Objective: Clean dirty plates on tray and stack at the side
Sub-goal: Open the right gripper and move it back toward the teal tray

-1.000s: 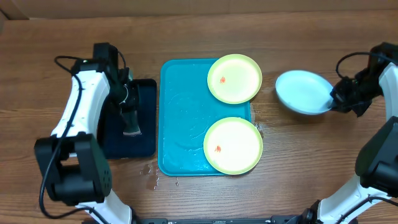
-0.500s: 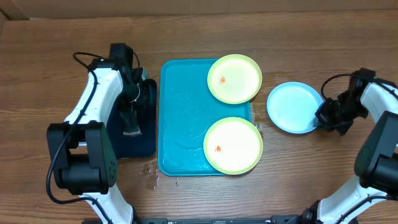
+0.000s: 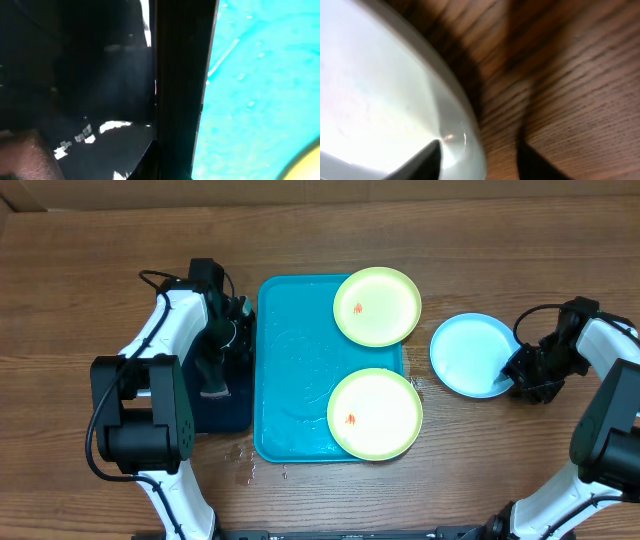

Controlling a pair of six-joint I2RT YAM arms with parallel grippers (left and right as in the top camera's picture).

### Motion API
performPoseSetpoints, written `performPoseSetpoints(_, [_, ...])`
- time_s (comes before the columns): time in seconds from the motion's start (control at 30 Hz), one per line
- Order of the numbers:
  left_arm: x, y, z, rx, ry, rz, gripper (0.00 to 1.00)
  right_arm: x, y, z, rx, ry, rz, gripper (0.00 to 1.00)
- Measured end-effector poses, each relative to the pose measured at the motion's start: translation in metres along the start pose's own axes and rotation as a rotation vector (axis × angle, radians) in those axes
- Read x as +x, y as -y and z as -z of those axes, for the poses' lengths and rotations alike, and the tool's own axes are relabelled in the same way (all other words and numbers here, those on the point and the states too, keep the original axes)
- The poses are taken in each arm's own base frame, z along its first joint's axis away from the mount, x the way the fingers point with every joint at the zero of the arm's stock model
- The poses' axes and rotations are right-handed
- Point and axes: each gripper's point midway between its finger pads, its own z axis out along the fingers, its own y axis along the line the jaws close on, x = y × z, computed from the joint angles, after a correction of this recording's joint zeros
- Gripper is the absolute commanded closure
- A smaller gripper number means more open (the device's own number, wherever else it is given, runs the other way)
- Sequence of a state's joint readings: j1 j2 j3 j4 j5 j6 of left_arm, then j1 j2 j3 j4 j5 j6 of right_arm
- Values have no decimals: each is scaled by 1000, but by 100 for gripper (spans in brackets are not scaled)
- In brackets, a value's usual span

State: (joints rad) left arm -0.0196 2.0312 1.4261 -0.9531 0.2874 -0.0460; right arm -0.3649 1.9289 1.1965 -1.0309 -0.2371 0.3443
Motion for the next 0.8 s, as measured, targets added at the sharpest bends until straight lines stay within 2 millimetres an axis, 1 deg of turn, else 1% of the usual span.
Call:
performPoseSetpoints(0.07, [0,2,0,11,0,-5,96,1,-2,1,-10,-4,5,35])
performPoseSetpoints(0.27, [0,2,0,14,0,-19,96,4,-5,1,-30,-18,4,34])
performPoseSetpoints(0.33, [0,2,0,14,0,-23,85,9,-6,2,-36,-39,-1,34])
performPoseSetpoints(0.4, [1,1,0,11,-4,-25,82,16,-8,9,-43,-75,-4,34])
performPoseSetpoints(0.57, [1,3,4,16,1,-28,75,16,-23,40,-68,-94,46,33])
performPoseSetpoints(0.67, [-3,8,21,14,47,-28,66,21,-25,52,-69,-118,84,33])
performPoseSetpoints(0.8, [-12,23,67,23,173,-23,56,41,-20,55,-55,-200,121,33])
